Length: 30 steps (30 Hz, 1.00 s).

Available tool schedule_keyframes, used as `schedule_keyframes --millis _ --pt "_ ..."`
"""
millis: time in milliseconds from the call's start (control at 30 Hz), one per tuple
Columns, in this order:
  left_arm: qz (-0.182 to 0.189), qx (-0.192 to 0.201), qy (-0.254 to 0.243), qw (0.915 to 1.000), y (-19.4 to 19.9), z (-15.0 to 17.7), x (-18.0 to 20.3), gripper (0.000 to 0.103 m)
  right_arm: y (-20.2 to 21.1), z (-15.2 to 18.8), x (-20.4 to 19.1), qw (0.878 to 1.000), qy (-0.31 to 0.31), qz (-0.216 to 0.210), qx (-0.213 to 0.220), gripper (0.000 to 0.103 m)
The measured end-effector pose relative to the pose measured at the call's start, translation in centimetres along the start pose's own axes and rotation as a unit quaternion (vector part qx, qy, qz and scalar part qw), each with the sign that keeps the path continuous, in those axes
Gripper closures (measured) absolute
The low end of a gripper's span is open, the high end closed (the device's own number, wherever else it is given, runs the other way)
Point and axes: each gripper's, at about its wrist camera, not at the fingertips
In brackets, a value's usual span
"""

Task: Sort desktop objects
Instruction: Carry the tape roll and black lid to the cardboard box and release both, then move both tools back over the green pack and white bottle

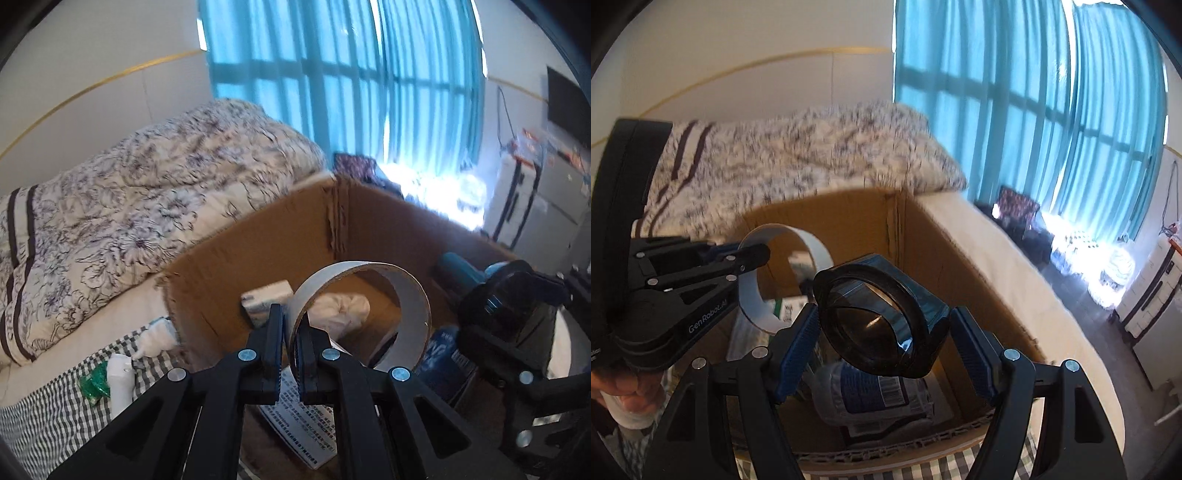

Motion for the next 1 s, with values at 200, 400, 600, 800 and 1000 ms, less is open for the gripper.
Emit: schedule_keyframes --millis 200,400,600,800,1000 --pt "-0.004 0.005 0.012 0.9999 0.1 0.0 -0.5 0.090 0.5 0.3 -0.1 1.000 -0.007 -0.001 0.015 0.031" --pt "-0.018 0.054 0.047 0.9973 2.9 -0.6 -2.8 0.052 4.2 -0.1 -1.2 0.995 -0.013 0.004 0.097 0.031" --pt "-0.042 0.107 0.075 0.9906 7.3 -0.4 -5.3 0.045 7.9 -0.9 -3.2 0.983 -0.013 -0.011 0.185 0.023" --pt "-0.084 0.154 0.090 0.9804 11.6 0.8 -8.1 0.020 9.7 -2.1 -6.4 0.975 -0.006 -0.044 0.218 0.015" --pt "-0.124 0.180 0.106 0.9699 15.1 2.8 -12.1 0.005 9.5 -2.6 -10.9 0.974 0.014 -0.074 0.215 0.007"
Point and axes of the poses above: each gripper's, at about its wrist camera, not at the fingertips, and y roughly against the way its jaws point, x to its right, z to its underside, and after that the axes turned 2 degrees about -x, right-handed
